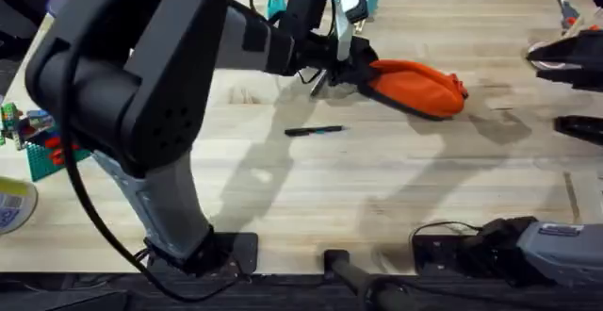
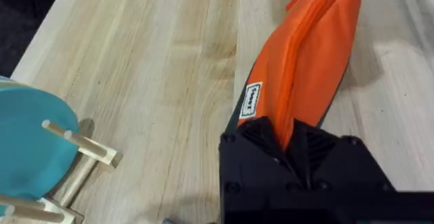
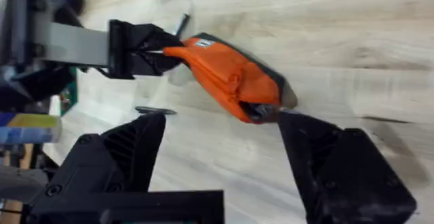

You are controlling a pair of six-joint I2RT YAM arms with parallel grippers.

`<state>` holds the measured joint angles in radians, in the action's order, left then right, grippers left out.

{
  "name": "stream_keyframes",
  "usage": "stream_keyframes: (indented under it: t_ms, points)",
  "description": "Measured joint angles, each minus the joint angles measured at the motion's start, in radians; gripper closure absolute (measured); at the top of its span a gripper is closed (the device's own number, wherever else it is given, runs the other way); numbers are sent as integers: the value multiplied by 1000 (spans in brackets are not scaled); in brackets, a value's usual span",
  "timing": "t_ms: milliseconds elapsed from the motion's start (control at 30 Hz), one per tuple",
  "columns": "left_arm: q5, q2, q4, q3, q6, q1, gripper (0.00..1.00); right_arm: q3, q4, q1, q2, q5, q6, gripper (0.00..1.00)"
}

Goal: Unzip the bag, pick up the pens from the table one at a time and place them inside, then zip the bag closed.

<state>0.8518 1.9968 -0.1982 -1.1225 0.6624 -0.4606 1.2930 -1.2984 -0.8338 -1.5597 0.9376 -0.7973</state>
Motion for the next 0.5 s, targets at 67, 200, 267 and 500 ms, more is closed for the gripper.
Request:
stream_keyframes:
  t_ms: [67, 200, 267, 500]
  points:
    - [0, 0, 0, 0, 0, 0, 949, 0, 38, 34, 0, -43, 61, 6]
    - [0, 0, 0, 0, 0, 0, 951, 0, 114, 113, 0, -155, 213, 5]
    - [0, 0, 0, 0, 0, 0, 951, 0, 149, 151, 0, -206, 288, 5]
    - [0, 0, 0, 0, 0, 0, 957, 0, 257, 305, 0, -375, 512, 5]
